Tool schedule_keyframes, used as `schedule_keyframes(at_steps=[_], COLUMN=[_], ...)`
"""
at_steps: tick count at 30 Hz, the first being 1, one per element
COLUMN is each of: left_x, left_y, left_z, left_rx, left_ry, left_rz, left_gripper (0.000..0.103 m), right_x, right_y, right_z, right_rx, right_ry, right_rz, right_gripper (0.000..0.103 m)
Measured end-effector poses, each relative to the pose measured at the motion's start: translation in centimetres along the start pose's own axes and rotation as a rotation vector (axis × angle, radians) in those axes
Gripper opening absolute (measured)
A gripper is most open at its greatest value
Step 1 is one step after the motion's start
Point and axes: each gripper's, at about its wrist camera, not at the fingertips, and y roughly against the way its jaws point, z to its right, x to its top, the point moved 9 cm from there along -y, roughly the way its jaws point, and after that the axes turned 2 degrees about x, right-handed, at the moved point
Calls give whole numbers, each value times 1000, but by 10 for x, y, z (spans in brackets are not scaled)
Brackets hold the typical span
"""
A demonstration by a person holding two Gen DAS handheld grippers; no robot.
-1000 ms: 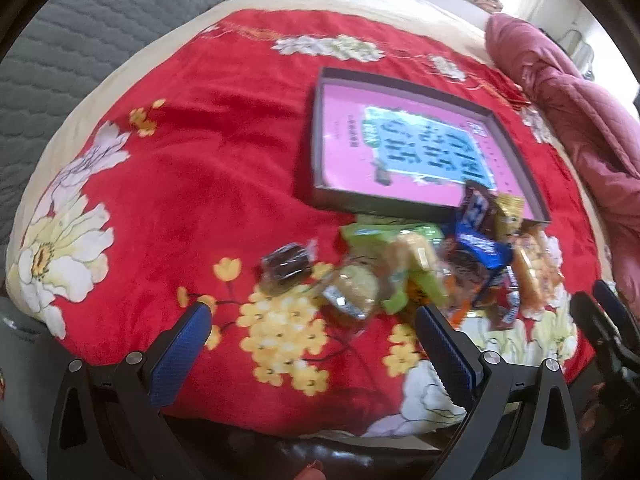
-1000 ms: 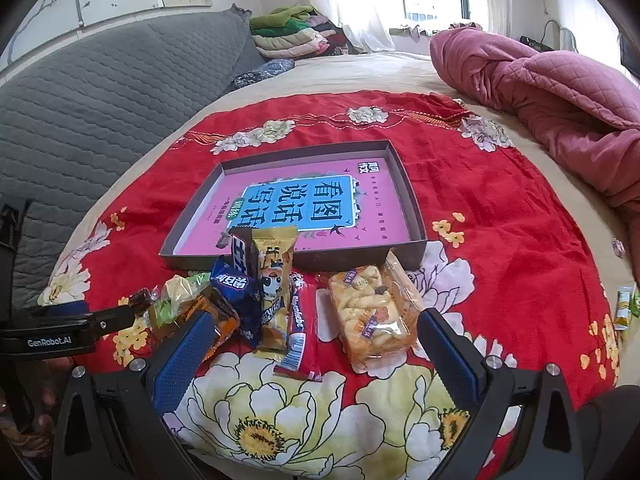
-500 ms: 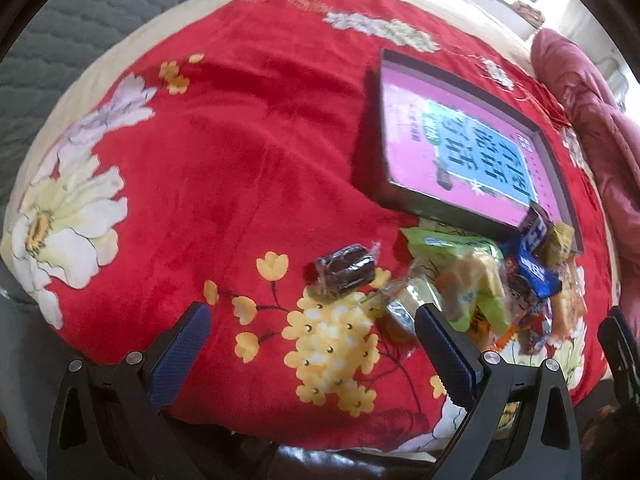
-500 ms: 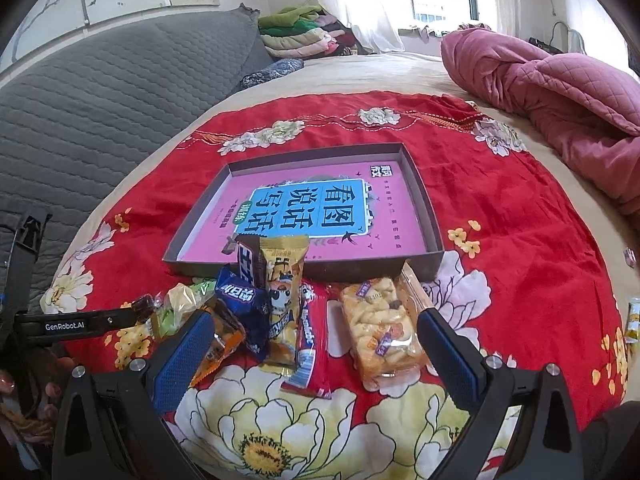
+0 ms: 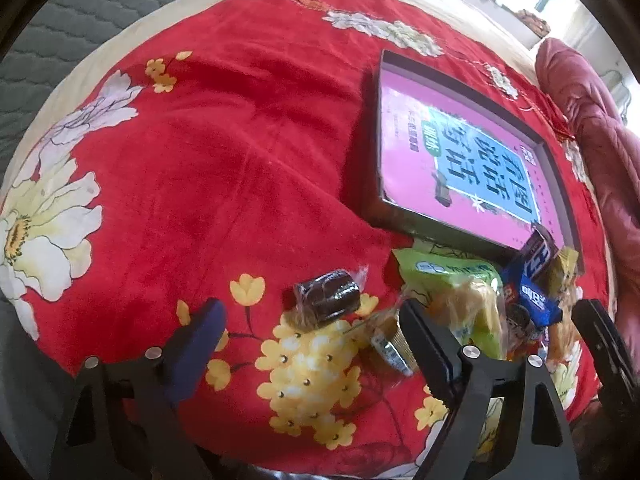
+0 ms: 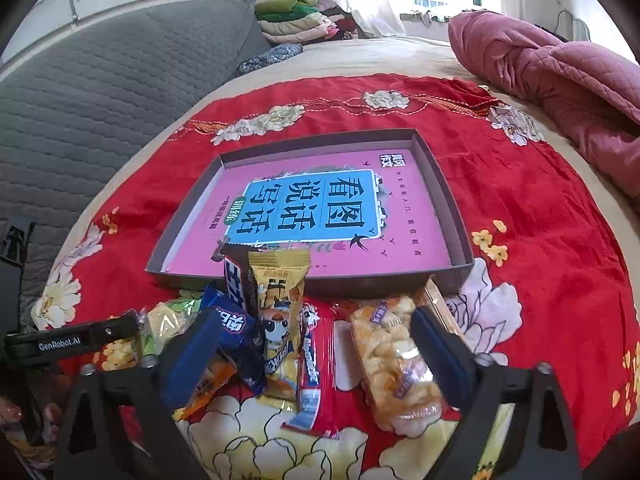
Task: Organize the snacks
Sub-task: 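Grasp the dark brown wrapped cake with the left gripper while the right gripper grasps the yellow snack bar, then lift and carry the brown cake and yellow bar over the pink tray with both grippers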
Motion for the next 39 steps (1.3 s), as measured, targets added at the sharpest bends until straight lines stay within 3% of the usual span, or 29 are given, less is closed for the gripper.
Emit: schedule_keyframes(at_steps=[2, 3, 5, 10, 12, 15, 24, 39], left_x=[0, -1, -1, 1, 0, -1, 1, 16], left_y=[-2, -2, -4, -6, -10, -12, -13, 17], left_z=[-2, -3, 0, 3, 5, 8, 10, 13], left_rx=[4, 1, -15, -21, -23, -24, -38, -43], left_ry=[9, 11, 3, 5, 6, 0, 11, 0], left_rz=[-3, -4, -14, -14, -29, -33, -25, 53], left_gripper=[87, 80, 68, 61, 45, 39, 37, 37], right_x=[1, 2, 1, 0, 0, 0, 4, 23], right_y=[-6, -10, -17, -27, -29, -29, -23, 2], right_z=[-2, -3, -5, -14, -18, -24, -22, -16], right_rx=[8, 9, 25, 64, 72, 87, 139, 185], right_ry=[13, 16, 17, 46, 61, 79, 44, 14], right_rz=[-8, -15, -32, -49, -50, -48, -32, 53], right_gripper=[79, 71, 67, 48, 39, 32, 21, 21])
